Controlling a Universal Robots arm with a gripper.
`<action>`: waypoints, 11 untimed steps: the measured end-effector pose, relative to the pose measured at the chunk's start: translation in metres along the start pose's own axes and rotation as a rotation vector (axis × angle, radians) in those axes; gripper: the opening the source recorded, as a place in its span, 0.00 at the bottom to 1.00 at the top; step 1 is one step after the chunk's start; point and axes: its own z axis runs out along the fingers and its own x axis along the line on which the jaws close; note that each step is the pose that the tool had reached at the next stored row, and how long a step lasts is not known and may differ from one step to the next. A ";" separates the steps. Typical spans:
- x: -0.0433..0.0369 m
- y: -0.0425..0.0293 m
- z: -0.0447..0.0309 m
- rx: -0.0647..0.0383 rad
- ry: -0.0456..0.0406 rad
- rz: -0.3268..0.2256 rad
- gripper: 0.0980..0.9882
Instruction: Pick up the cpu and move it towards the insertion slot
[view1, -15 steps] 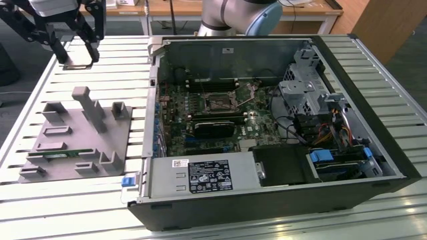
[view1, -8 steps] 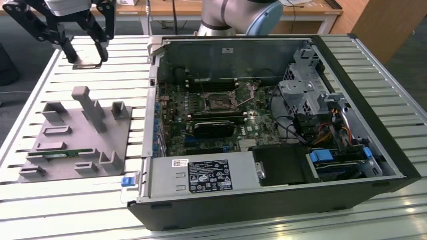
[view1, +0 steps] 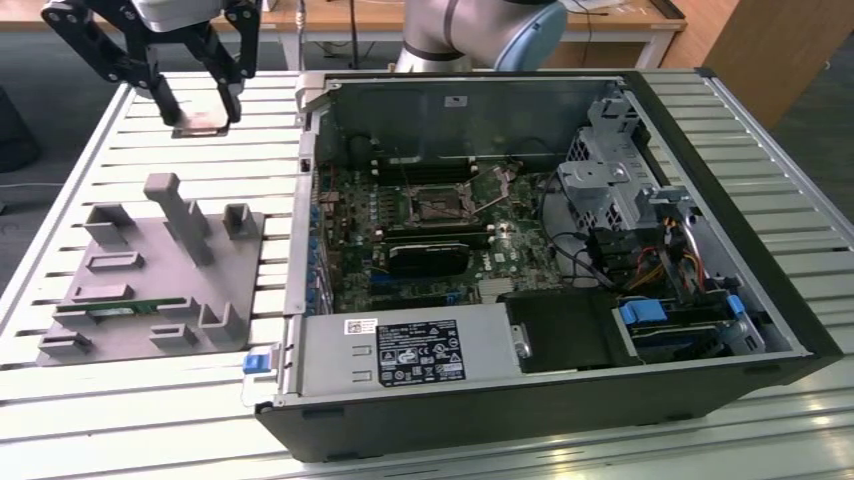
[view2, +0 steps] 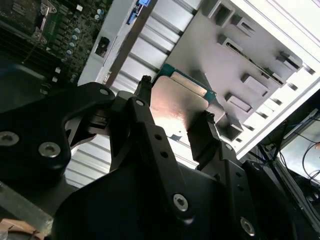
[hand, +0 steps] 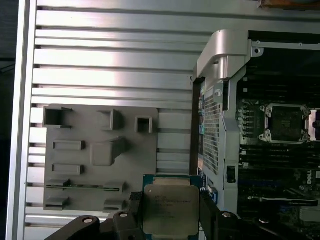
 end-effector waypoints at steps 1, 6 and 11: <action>-0.0025 0.0000 0.0000 0.000 0.0000 0.000 0.50; -0.0145 0.0001 0.0001 0.000 -0.0001 0.000 0.50; -0.0260 0.0004 0.0001 0.000 0.0000 0.000 0.50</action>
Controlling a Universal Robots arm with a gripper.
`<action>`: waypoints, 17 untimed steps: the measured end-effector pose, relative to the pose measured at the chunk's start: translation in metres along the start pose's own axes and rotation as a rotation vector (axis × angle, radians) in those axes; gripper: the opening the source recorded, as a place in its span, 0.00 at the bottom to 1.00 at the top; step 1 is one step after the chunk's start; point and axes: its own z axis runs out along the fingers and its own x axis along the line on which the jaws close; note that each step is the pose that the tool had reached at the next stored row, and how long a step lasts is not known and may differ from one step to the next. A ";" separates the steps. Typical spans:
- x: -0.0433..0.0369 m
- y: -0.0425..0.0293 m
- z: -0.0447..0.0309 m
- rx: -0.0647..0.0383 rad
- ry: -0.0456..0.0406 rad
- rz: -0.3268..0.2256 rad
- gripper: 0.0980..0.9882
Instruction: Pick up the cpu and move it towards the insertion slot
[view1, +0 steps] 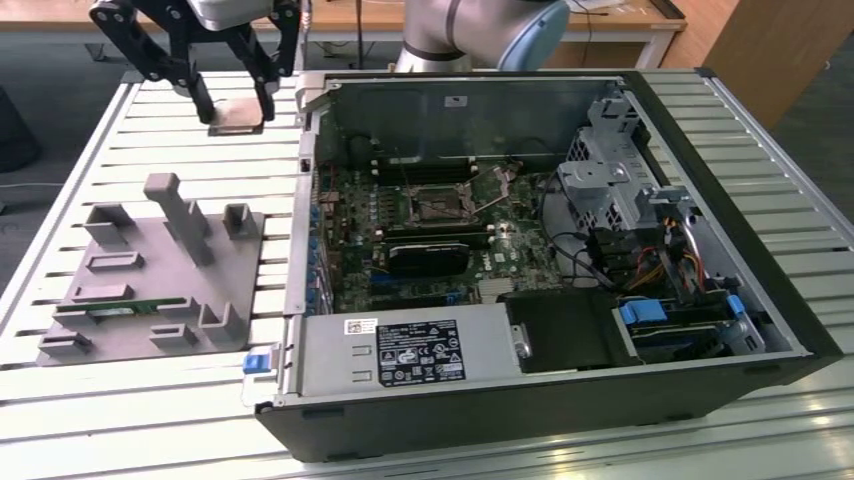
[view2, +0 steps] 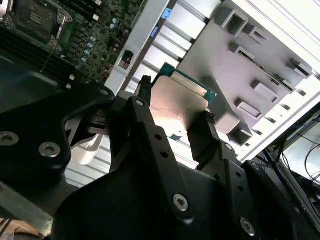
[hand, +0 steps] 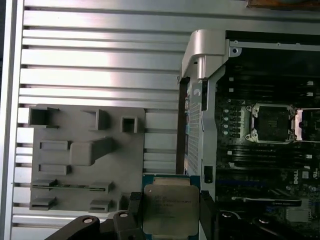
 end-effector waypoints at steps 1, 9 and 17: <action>-0.0023 0.0000 0.0000 0.000 0.0001 0.000 0.50; -0.0233 0.0043 0.0003 0.000 0.0000 0.000 0.50; -0.0469 0.0166 0.0010 0.000 0.0000 0.000 0.50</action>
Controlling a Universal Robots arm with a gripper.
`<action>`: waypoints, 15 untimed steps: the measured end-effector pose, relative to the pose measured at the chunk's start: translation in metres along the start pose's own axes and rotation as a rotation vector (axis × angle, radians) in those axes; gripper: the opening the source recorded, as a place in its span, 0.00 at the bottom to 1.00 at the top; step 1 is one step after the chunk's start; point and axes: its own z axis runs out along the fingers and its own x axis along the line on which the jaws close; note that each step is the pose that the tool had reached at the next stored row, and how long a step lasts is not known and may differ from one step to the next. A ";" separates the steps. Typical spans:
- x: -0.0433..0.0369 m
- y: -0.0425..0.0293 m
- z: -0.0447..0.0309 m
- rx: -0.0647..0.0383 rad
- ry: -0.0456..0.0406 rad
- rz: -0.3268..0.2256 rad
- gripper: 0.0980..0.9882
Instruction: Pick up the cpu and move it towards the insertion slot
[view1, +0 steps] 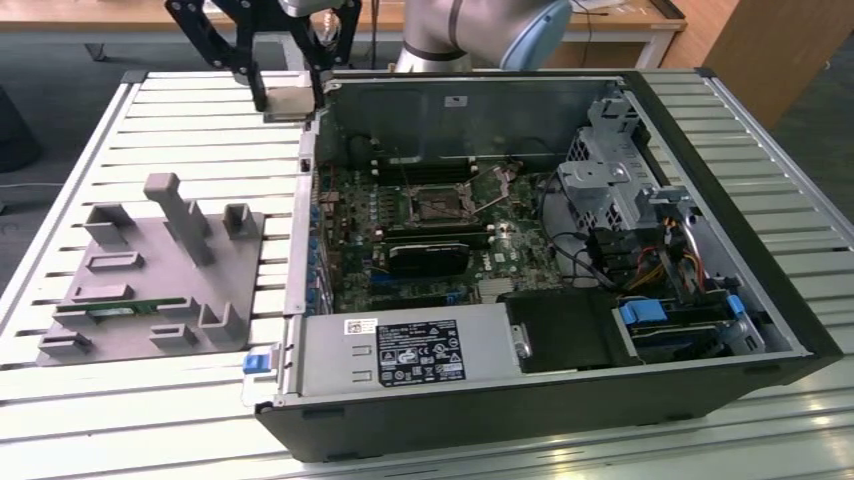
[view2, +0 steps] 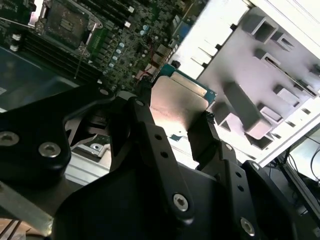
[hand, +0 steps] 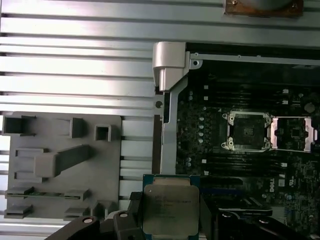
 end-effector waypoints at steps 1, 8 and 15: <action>-0.0031 0.0014 0.0001 0.000 -0.0001 0.000 0.50; -0.0251 0.0110 0.0008 0.000 -0.0001 0.000 0.50; -0.0429 0.0212 0.0014 0.000 0.0000 0.000 0.50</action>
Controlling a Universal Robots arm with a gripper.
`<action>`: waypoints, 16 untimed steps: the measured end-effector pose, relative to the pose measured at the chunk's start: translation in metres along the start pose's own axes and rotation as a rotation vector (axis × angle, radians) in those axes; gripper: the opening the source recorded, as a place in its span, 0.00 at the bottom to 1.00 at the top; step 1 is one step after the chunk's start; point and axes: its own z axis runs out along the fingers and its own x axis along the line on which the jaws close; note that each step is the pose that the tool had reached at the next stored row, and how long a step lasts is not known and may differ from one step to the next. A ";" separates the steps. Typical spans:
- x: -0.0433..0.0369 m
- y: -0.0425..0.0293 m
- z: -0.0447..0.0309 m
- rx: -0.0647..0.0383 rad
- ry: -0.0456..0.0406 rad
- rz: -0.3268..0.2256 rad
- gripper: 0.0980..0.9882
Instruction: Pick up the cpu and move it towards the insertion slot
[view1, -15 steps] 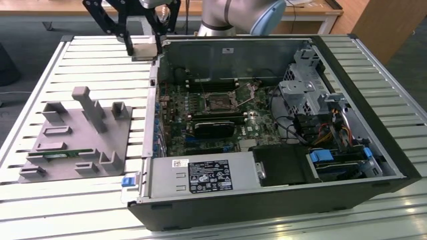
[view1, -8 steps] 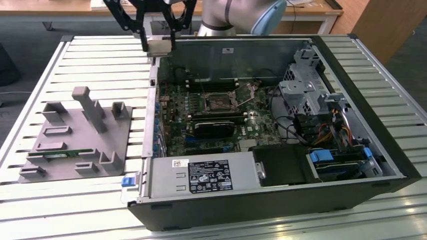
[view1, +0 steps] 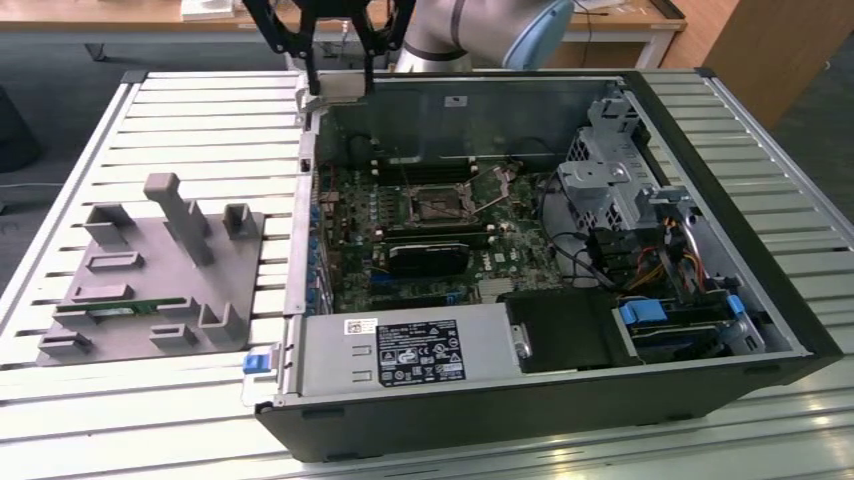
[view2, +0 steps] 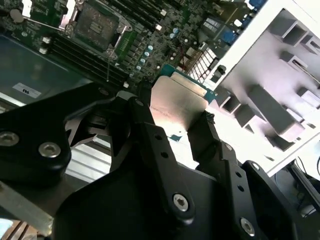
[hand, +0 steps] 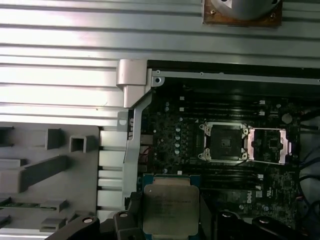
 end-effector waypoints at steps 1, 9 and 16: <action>-0.0019 0.0014 0.0001 0.000 0.0000 0.000 0.50; -0.0197 0.0116 0.0007 0.000 0.0000 0.000 0.50; -0.0371 0.0204 0.0015 0.000 -0.0001 0.000 0.50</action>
